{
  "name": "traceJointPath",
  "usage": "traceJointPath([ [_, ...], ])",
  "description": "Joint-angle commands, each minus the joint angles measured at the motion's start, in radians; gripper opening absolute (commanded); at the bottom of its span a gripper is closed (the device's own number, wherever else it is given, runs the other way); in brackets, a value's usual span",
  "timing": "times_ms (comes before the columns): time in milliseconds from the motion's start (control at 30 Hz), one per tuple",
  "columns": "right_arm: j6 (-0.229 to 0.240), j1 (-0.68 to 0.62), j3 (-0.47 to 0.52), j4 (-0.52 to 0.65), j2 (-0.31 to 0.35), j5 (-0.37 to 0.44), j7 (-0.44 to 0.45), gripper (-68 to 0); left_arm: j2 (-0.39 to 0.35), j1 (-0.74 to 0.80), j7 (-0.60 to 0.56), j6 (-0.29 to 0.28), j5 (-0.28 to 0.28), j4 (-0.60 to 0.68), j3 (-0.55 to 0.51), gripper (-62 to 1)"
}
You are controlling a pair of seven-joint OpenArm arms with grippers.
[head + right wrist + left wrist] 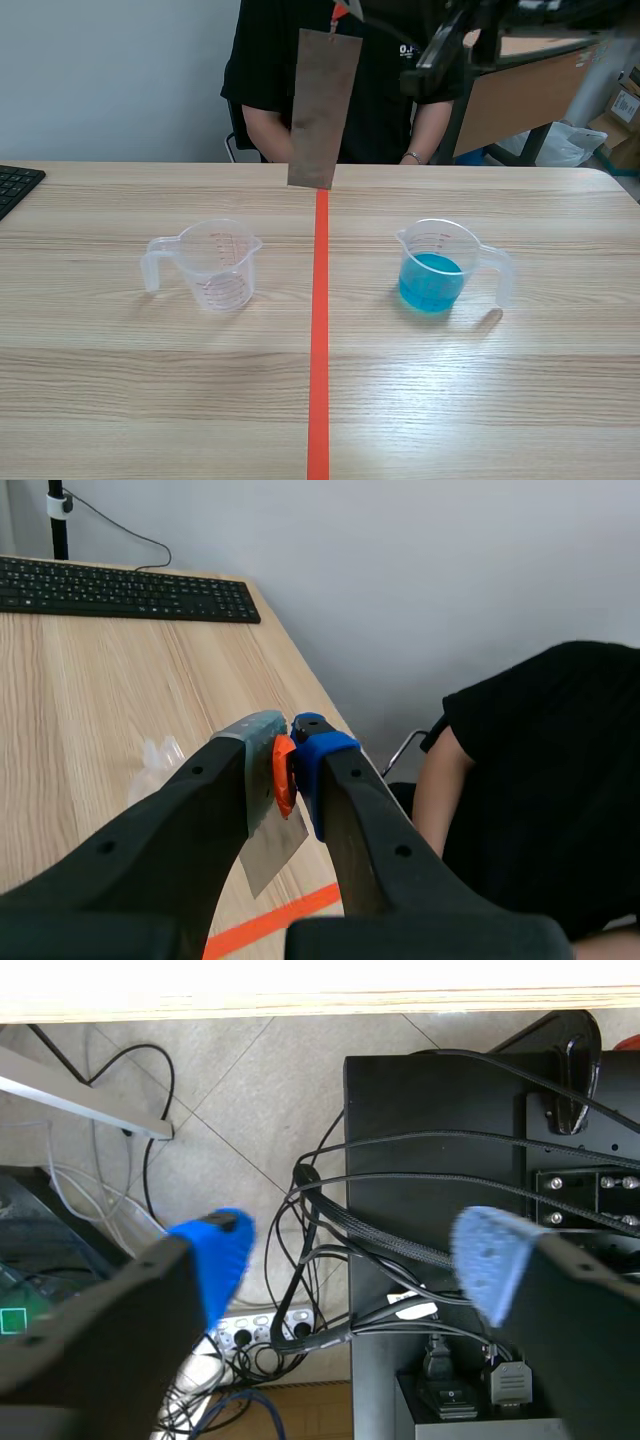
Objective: Do the redox reaction experiment.
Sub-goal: 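Move the plate over the blue solution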
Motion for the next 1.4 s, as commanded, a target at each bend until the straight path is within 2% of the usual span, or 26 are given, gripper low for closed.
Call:
traceJointPath([
  [0, -0.007, 0.011, 0.026, 0.013, 0.036, 0.048, -0.005, -66.0, -0.018, 0.009, -0.010, -0.004, 0.001, 0.013, -0.006, -28.4],
  [167, -0.007, 0.008, 0.091, 0.013, 0.123, 0.167, -0.069, -66.0, -0.051, 0.015, -0.010, -0.011, 0.000, 0.013, -0.006, -47.0],
  [267, -0.007, -0.023, 0.138, 0.013, 0.168, 0.215, -0.070, -66.0, -0.079, 0.023, -0.010, -0.040, -0.008, 0.013, -0.006, -56.4],
  [433, -0.007, -0.082, 0.206, 0.011, 0.212, 0.239, -0.073, -66.0, -0.124, 0.037, -0.013, -0.086, -0.039, 0.013, -0.006, -56.4],
  [733, -0.007, -0.121, 0.259, -0.036, 0.258, 0.247, -0.093, -66.0, -0.137, 0.036, -0.009, -0.089, -0.040, 0.012, -0.007, -56.4],
  [1067, -0.007, -0.121, 0.268, -0.126, 0.264, 0.246, -0.099, -66.0, -0.132, 0.036, -0.010, -0.100, -0.041, 0.013, -0.006, -56.4],
  [1133, -0.007, -0.121, 0.267, -0.129, 0.264, 0.246, -0.099, -66.0, -0.137, 0.036, -0.019, -0.120, -0.040, 0.016, -0.006, -56.4],
  [1367, -0.007, -0.119, 0.267, -0.129, 0.264, 0.245, -0.095, -66.0, -0.243, 0.036, -0.038, -0.138, -0.041, 0.048, -0.006, -56.4],
])
